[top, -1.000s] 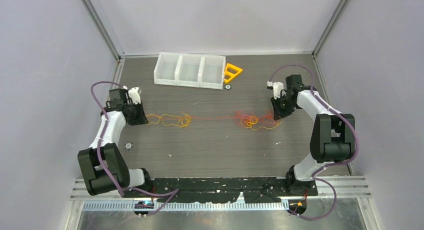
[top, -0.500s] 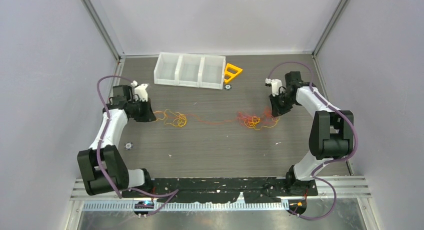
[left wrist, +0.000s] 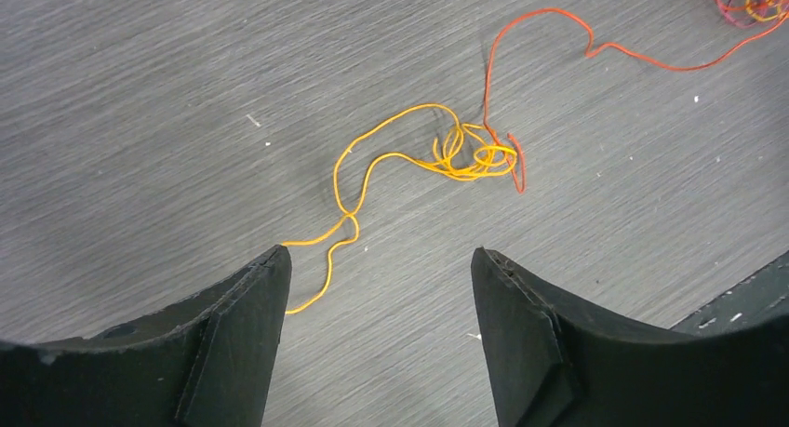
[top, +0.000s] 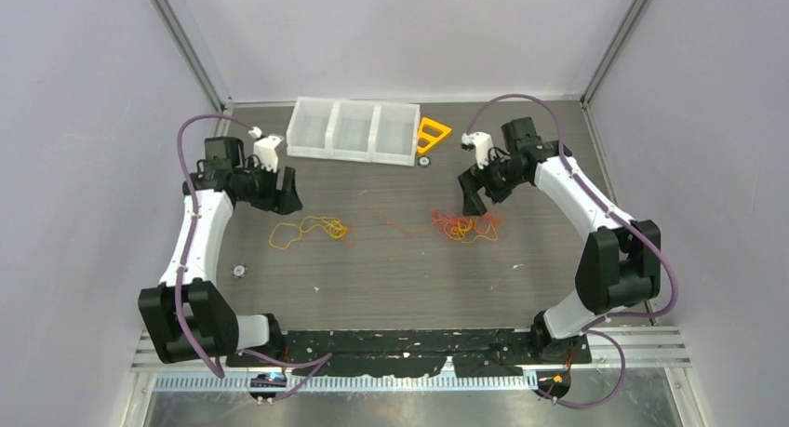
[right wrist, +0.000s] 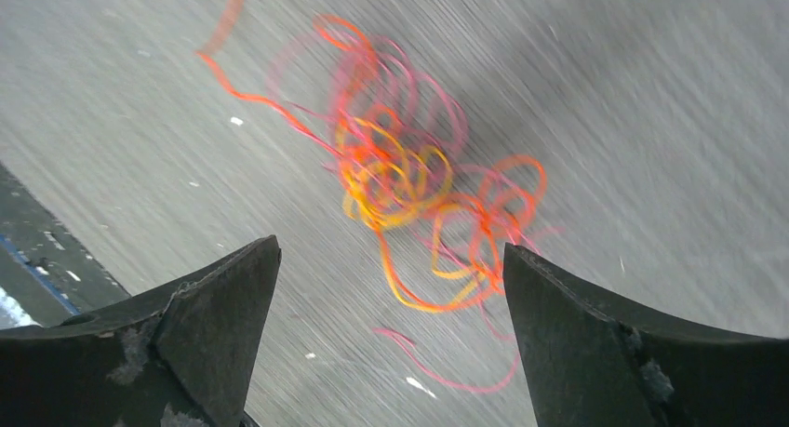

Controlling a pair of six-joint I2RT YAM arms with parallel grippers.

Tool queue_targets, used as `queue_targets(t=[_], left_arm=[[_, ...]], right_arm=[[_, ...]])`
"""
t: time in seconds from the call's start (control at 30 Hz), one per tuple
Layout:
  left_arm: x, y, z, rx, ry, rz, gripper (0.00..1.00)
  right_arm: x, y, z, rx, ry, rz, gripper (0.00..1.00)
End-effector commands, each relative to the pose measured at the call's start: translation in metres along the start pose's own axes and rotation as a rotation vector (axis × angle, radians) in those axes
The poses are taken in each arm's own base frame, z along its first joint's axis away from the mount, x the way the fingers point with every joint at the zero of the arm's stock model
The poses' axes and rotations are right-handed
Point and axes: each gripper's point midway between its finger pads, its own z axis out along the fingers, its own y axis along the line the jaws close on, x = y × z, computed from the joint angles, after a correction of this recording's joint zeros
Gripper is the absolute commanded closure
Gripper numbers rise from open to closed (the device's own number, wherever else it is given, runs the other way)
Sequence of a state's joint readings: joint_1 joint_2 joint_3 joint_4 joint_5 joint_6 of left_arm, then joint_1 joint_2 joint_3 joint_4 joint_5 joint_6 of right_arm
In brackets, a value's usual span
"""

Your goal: Untangle the cables

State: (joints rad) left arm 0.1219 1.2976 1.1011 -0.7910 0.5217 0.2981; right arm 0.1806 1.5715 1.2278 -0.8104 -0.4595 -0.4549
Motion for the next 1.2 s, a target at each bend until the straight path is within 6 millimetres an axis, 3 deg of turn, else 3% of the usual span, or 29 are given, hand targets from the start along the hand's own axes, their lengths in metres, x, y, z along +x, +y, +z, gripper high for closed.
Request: queue_targets(t=[0.0,0.23,0.4,0.63,0.73,0.83,0.93,1.17], left_arm=[[-0.006,-0.003,-0.009,0.072,-0.024,-0.049,0.26],[0.047,0.035,0.020,-0.023,0.236,-0.103,0.25],[0.060,0.053,0.038,-0.014,0.297,-0.021,0.24],[0.076,0.056,0.047,0.005,0.359,-0.042,0.31],[0.082,0.055,0.047,0.000,0.371,-0.048,0.32],[0.088,0.055,0.046,-0.004,0.378,-0.052,0.32],[0.092,0.054,0.045,-0.001,0.386,-0.063,0.33],[0.095,0.057,0.046,-0.006,0.389,-0.081,0.33]], right_arm=[[-0.057,0.049,-0.017,-0.064,-0.144,-0.140,0.04],[-0.099,0.113,0.026,-0.210,-0.166,-0.196,0.05],[-0.130,0.153,0.055,-0.315,-0.203,-0.185,0.06],[-0.193,0.221,0.080,-0.431,-0.363,-0.171,0.11],[-0.203,0.247,0.109,-0.452,-0.349,-0.158,0.14],[-0.215,0.258,0.134,-0.433,-0.353,-0.178,0.19],[-0.224,0.273,0.146,-0.446,-0.359,-0.199,0.23],[-0.206,0.276,0.190,-0.409,-0.285,-0.206,0.29]])
